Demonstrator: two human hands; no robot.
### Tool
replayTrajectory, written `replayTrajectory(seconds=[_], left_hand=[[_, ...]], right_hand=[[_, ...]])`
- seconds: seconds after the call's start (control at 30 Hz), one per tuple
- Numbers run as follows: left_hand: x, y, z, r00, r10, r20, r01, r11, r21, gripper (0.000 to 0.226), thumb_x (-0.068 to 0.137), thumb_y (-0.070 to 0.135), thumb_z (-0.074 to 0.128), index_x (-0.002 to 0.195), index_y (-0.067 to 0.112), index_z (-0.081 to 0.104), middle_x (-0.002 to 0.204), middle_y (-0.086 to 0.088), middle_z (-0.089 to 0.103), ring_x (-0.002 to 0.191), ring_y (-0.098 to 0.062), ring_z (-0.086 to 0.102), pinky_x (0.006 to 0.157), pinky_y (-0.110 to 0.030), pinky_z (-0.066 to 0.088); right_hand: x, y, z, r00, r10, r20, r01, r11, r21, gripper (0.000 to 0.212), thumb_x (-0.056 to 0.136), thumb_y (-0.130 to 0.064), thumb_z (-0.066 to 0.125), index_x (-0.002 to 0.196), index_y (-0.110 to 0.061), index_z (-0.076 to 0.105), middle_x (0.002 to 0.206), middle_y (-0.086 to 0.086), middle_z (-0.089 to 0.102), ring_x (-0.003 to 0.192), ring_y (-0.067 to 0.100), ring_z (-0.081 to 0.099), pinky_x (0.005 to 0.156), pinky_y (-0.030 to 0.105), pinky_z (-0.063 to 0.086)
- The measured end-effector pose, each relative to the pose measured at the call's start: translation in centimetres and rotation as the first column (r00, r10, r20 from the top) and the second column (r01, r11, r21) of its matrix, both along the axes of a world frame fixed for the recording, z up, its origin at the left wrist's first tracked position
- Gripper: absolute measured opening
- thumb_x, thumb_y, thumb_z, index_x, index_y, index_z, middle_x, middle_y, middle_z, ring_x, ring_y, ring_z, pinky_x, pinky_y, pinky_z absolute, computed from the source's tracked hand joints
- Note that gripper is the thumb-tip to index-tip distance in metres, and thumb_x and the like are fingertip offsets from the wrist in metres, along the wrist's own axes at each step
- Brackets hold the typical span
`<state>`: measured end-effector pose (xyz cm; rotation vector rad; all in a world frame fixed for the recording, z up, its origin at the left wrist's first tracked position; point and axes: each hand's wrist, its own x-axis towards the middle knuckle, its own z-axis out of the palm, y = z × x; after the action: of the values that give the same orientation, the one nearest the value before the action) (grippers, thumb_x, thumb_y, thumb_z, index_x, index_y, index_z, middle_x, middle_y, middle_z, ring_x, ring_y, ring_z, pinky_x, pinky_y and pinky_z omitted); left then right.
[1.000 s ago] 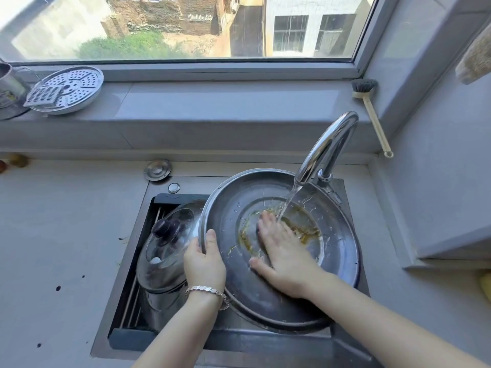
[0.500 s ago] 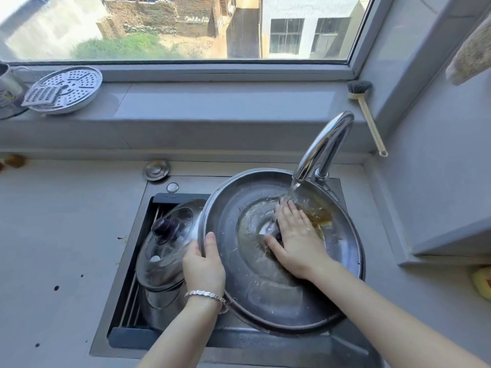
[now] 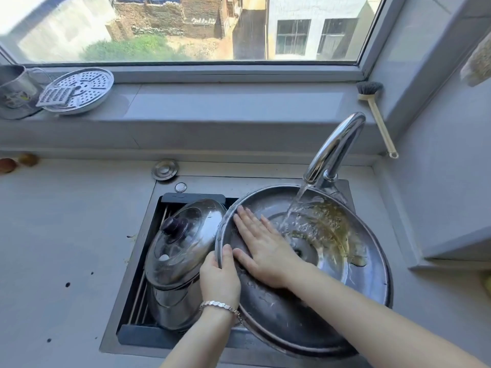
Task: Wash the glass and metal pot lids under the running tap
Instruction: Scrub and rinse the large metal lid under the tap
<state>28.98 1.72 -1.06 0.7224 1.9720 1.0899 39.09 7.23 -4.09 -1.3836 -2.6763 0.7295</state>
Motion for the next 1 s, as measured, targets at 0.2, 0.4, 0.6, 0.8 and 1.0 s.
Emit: replayTrajectory(seconds=[0.2, 0.4, 0.6, 0.8, 1.0], left_hand=[[-0.1, 0.1, -0.2, 0.999, -0.018, -0.033, 0.017, 1.000, -0.012, 0.035, 0.094, 0.019, 0.050, 0.060, 0.009, 0.046, 0.054, 0.000, 0.044, 0.051, -0.013, 0.038, 0.053, -0.025, 0.033], [-1.2, 0.2, 0.6, 1.000, 0.010, -0.025, -0.009, 1.000, 0.014, 0.033, 0.095, 0.023, 0.047, 0.067, 0.006, 0.052, 0.058, 0.001, 0.046, 0.059, -0.018, 0.042, 0.059, -0.032, 0.038], [-2.8, 1.4, 2.6, 0.979, 0.103, -0.177, -0.086, 0.991, 0.104, 0.039, 0.095, 0.027, 0.045, 0.059, 0.015, 0.041, 0.054, 0.000, 0.042, 0.054, -0.018, 0.040, 0.052, -0.018, 0.033], [-1.7, 2.0, 1.8, 0.980, 0.137, -0.143, -0.116, 0.982, 0.149, 0.032, 0.094, 0.030, 0.047, 0.067, 0.014, 0.046, 0.056, 0.002, 0.044, 0.057, -0.022, 0.042, 0.062, -0.032, 0.037], [-1.9, 1.6, 2.3, 0.979, 0.127, -0.159, -0.101, 0.981, 0.164, 0.031, 0.095, 0.030, 0.045, 0.067, 0.017, 0.048, 0.057, -0.001, 0.046, 0.054, -0.017, 0.043, 0.056, -0.032, 0.037]], right_hand=[[0.3, 0.3, 0.0, 0.995, -0.095, 0.012, 0.095, 0.995, -0.012, 0.076, 0.082, -0.056, 0.000, 0.147, -0.017, -0.013, 0.143, -0.007, -0.032, 0.140, 0.008, -0.024, 0.116, 0.030, -0.013], [4.0, 2.9, -0.5, 0.958, -0.249, 0.140, 0.250, 0.968, 0.007, 0.067, 0.094, -0.052, 0.010, 0.147, -0.018, -0.015, 0.151, -0.004, -0.027, 0.139, 0.007, -0.023, 0.115, 0.029, -0.012], [8.7, 0.3, -2.3, 0.877, -0.419, 0.237, 0.417, 0.907, 0.061, 0.090, 0.072, -0.061, -0.014, 0.147, -0.011, -0.011, 0.153, 0.003, -0.023, 0.133, 0.008, -0.029, 0.112, 0.028, -0.017], [4.5, -5.7, -0.3, 0.987, -0.153, 0.057, 0.160, 0.974, -0.160, 0.095, 0.069, -0.073, -0.010, 0.145, -0.016, -0.018, 0.145, -0.005, -0.033, 0.137, 0.007, -0.030, 0.111, 0.020, -0.019], [8.3, -1.9, -1.4, 0.890, -0.399, 0.221, 0.420, 0.906, -0.057, 0.078, 0.089, -0.060, 0.009, 0.147, -0.012, -0.012, 0.153, 0.005, -0.023, 0.141, 0.013, -0.023, 0.111, 0.026, -0.016]])
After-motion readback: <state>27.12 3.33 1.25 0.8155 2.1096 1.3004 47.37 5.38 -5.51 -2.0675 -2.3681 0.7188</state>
